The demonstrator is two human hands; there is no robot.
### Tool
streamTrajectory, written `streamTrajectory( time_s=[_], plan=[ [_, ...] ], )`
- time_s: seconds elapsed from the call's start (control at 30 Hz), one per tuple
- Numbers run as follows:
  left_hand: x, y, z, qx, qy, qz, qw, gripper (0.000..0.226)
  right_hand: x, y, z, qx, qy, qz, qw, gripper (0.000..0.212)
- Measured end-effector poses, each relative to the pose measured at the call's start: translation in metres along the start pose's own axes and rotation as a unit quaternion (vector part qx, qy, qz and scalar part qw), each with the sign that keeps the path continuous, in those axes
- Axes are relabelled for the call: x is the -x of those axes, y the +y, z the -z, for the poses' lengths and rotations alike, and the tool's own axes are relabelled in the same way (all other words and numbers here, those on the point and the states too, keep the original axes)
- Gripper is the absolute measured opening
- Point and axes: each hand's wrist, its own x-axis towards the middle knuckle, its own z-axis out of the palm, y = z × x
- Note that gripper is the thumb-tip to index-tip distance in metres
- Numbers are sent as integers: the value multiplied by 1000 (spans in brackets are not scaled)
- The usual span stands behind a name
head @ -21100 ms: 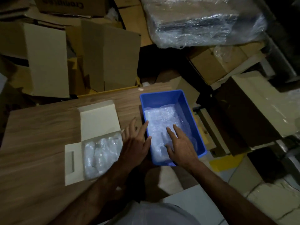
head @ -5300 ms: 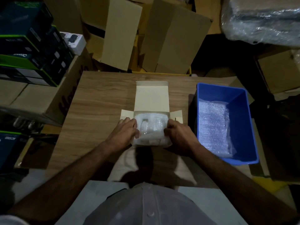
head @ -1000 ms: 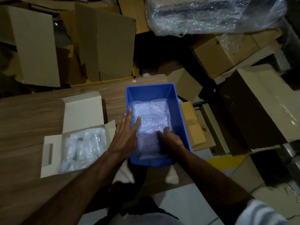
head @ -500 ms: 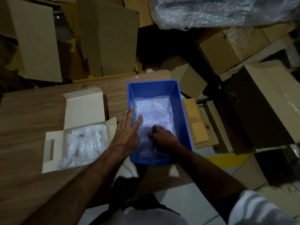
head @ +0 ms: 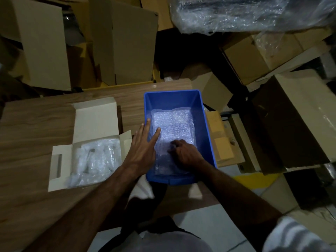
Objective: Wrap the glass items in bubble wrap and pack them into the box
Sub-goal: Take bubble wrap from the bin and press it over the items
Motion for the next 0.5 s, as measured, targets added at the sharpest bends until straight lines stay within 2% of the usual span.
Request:
streamTrajectory(
  time_s=[0.1, 0.2, 0.3, 0.5],
  plan=[
    [0, -1, -1, -6, -7, 7, 1000, 83, 3, -1, 3, -30, -3, -20, 999, 33],
    [0, 0, -1, -3, -5, 8, 1000, 83, 5, -5, 6, -49, 51, -19, 997, 29],
    [1, 2, 1, -2, -11, 16, 1000, 80, 10, -6, 8, -50, 112, -9, 992, 16],
    [2, 1, 1, 1, -7, 11, 1000, 82, 15, -8, 19, -128, 125, -60, 982, 31]
  ],
)
